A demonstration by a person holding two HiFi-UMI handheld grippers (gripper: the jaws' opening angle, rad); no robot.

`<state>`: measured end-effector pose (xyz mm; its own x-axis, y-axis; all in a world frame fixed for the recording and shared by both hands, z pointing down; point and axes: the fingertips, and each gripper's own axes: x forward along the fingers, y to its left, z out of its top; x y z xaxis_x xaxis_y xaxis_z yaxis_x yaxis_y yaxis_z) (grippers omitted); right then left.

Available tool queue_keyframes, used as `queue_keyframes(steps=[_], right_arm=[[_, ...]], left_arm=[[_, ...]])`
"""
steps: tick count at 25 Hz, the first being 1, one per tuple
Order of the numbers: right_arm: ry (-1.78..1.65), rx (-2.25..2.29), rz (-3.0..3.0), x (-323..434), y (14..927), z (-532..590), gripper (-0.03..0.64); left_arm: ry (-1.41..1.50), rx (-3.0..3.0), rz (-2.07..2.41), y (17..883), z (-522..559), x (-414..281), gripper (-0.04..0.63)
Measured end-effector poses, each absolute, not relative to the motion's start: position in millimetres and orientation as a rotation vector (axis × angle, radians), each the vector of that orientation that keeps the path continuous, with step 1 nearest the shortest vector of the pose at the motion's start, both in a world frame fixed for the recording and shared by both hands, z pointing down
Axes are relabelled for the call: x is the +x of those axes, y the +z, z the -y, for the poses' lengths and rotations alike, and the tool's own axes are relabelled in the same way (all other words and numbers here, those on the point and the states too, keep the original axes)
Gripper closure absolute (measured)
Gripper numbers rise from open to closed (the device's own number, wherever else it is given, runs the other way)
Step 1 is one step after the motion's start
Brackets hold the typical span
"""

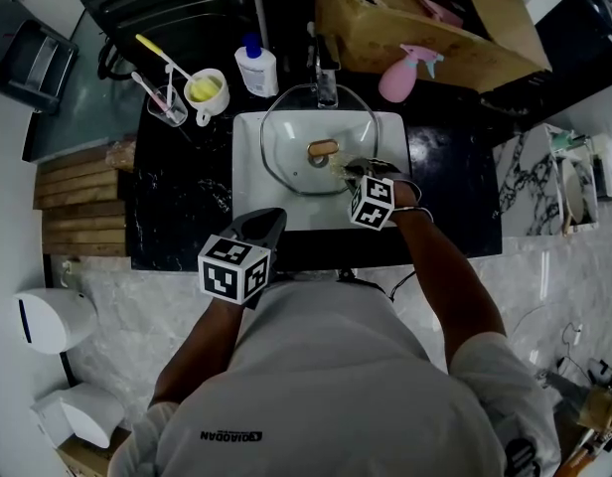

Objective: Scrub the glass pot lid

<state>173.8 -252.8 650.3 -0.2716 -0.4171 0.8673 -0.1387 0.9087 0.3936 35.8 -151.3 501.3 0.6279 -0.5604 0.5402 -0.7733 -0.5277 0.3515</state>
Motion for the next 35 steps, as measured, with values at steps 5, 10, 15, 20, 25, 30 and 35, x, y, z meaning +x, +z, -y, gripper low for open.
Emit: queue_keyframes(steps=[5,10,15,20,25,30,35], right_arm=[[-0.255,0.391,1.866,168,654,246,0.522],[-0.240,0.317,1.892,158,661,233,0.522],[-0.230,0.273,1.910,148,665,226,0.522],[-0.204,0.184,1.930,142,668,218,0.522],[-0.170,0.077,1.928,134,672,207,0.523],[-0.114,-0.006,1.924,127,675,197,0.523],[-0.098,-0.057,1.902,123,676,192,0.523]], left_arm=[[0.503,2.282,1.038,501,151,32,0.580],[0.505,2.277,1.046,501,151,31,0.580],[0.501,2.270,1.063,500,152,30,0.580],[0.494,2.256,1.086,500,151,30,0.580],[0.483,2.237,1.115,500,151,29,0.580],[0.472,2.220,1.145,499,150,24,0.580],[0.456,2.208,1.160,500,150,18,0.580]])
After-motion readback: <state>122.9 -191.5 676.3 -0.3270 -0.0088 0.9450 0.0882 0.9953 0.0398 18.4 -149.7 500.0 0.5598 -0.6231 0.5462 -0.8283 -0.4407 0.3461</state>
